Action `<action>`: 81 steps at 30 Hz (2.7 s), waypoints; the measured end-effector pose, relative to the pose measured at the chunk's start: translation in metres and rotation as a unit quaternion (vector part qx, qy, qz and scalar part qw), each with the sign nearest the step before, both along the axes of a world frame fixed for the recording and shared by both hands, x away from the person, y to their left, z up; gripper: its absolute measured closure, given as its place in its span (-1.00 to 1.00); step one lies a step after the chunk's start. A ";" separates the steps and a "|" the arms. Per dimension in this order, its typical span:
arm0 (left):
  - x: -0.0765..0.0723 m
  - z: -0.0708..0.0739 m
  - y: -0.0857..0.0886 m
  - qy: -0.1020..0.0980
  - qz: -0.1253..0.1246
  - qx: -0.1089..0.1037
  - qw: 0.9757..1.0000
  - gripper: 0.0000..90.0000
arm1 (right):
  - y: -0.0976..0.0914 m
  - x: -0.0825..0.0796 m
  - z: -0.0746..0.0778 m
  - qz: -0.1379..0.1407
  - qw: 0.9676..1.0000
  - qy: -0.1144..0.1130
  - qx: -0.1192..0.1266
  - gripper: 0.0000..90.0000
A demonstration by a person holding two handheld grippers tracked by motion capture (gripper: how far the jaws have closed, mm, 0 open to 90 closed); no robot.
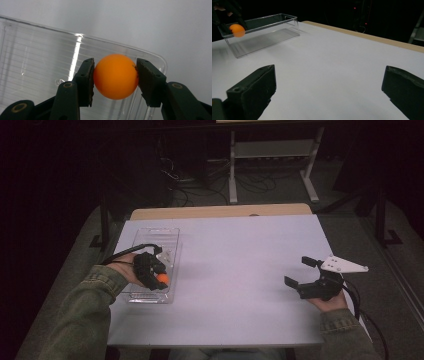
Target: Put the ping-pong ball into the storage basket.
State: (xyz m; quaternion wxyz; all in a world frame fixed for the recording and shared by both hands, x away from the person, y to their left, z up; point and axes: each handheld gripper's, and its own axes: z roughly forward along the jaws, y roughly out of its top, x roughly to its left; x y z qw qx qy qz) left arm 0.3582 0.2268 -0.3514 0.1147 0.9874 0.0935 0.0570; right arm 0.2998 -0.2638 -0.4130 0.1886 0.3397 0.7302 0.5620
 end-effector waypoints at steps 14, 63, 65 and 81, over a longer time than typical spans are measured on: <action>0.006 -0.019 0.010 0.018 0.018 0.008 1.000 0.12 | 0.000 0.001 0.000 0.001 1.000 0.001 -0.003 -1.00; 0.008 -0.015 0.008 -0.009 0.048 0.001 0.999 -0.24 | -0.001 0.001 -0.002 0.000 1.000 0.003 -0.007 -1.00; 0.008 -0.011 0.008 -0.013 0.057 -0.007 0.998 -0.25 | -0.001 0.002 -0.002 0.000 1.000 0.003 -0.008 -1.00; 0.004 -0.003 0.009 -0.069 0.086 -0.022 0.994 -0.81 | -0.001 0.001 -0.002 0.000 1.000 0.004 -0.009 -1.00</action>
